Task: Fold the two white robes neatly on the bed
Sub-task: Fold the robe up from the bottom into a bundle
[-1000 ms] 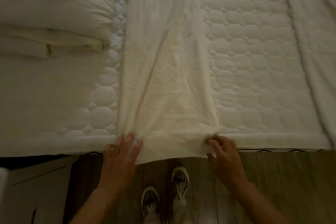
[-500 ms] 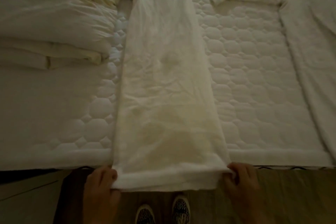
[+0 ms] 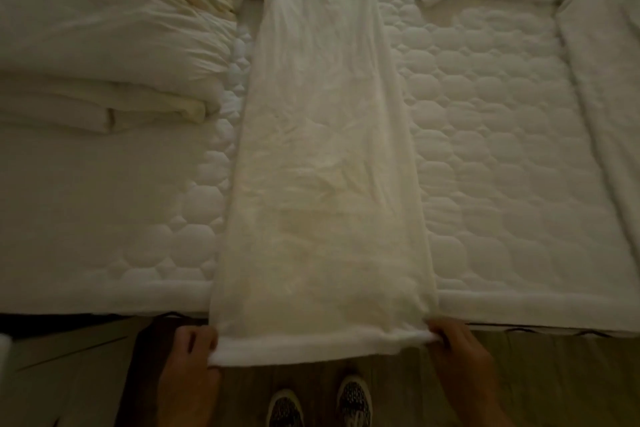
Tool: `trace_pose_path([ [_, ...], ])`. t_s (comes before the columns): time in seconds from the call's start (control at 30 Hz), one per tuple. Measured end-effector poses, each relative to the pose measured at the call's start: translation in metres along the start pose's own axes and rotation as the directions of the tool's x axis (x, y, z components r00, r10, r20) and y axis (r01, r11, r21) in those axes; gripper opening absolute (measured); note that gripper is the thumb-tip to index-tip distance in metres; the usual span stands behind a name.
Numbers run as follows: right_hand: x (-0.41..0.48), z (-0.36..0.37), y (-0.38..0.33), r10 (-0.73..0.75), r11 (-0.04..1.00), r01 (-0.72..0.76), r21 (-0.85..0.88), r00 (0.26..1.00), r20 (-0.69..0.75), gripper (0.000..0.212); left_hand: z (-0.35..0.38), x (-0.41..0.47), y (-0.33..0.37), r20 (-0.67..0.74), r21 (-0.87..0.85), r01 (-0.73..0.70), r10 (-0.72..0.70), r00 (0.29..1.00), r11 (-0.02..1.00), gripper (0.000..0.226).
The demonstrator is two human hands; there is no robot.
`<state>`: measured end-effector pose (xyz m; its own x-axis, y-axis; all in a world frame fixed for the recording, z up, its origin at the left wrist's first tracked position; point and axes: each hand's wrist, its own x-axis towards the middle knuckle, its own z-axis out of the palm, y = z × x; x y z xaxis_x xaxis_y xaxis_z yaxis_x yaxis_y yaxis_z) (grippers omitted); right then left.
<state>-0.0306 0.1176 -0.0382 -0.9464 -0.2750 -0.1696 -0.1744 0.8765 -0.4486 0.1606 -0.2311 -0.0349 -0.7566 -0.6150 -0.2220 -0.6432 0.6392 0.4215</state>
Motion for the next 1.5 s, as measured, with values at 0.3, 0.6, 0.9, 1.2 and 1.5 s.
trace_pose_path([
  [0.3, -0.034, -0.027, 0.045, 0.212, 0.967, -0.253, 0.027, 0.861, 0.462, 0.036, 0.020, -0.015, -0.046, 0.266, 0.298, -0.112, 0.031, 0.964, 0.948, 0.057],
  [0.6, 0.080, -0.023, -0.081, -0.126, 0.989, 0.135, 0.067, 0.984, -0.130, 0.056, -0.028, 0.088, 0.075, -0.256, 0.040, -0.186, 0.190, 0.948, 0.982, 0.062],
  [0.9, 0.104, 0.031, -0.077, -0.093, 0.932, 0.166, -0.323, 0.969, 0.229, 0.071, 0.024, 0.116, 0.048, 0.248, 0.319, -0.218, 0.140, 0.958, 0.922, 0.067],
  [1.2, 0.088, -0.020, -0.052, 0.384, 0.862, -0.440, 0.252, 0.891, 0.244, 0.080, -0.009, 0.093, 0.066, 0.252, -0.325, 0.422, -0.352, 0.901, 0.847, 0.078],
  [1.5, 0.082, -0.056, -0.050, 0.261, 0.577, -0.691, 0.435, 0.661, 0.704, 0.090, -0.044, 0.086, 0.043, 0.581, -0.602, 0.541, -0.143, 0.801, 0.587, 0.067],
])
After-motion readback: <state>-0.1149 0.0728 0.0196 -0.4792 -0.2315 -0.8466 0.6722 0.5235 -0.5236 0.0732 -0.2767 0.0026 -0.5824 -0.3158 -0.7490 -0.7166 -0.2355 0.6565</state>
